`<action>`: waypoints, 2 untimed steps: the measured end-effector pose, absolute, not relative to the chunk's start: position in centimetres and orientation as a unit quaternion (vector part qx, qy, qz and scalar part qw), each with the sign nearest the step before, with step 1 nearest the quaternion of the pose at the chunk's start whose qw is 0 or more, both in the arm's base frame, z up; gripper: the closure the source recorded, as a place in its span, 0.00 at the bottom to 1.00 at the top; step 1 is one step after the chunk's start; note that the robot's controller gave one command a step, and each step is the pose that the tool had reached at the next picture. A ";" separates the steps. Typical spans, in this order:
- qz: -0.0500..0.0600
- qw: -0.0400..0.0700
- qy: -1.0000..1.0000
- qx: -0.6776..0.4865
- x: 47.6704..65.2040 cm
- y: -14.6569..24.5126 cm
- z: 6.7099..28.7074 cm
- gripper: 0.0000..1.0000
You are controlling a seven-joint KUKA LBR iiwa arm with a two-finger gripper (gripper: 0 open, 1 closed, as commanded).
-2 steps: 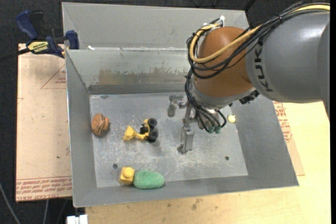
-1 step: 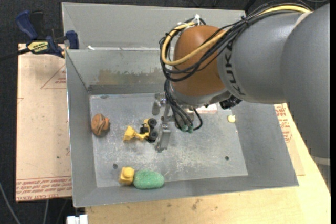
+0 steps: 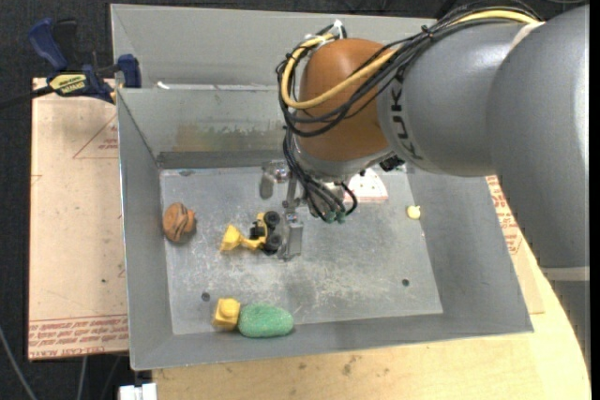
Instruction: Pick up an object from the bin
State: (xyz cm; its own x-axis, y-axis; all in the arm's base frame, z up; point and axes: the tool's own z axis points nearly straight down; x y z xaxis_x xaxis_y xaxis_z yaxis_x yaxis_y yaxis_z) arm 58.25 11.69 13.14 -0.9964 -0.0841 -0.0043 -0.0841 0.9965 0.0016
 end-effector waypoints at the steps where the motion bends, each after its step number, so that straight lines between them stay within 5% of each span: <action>1: 0.001 0.001 0.998 0.058 57.5 12.4 7.8 0.00; 2: 0.002 0.004 1.000 0.013 57.6 12.7 6.0 1.00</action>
Offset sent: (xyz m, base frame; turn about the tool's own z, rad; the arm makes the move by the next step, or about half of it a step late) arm -0.0091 0.0081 -0.0614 0.0476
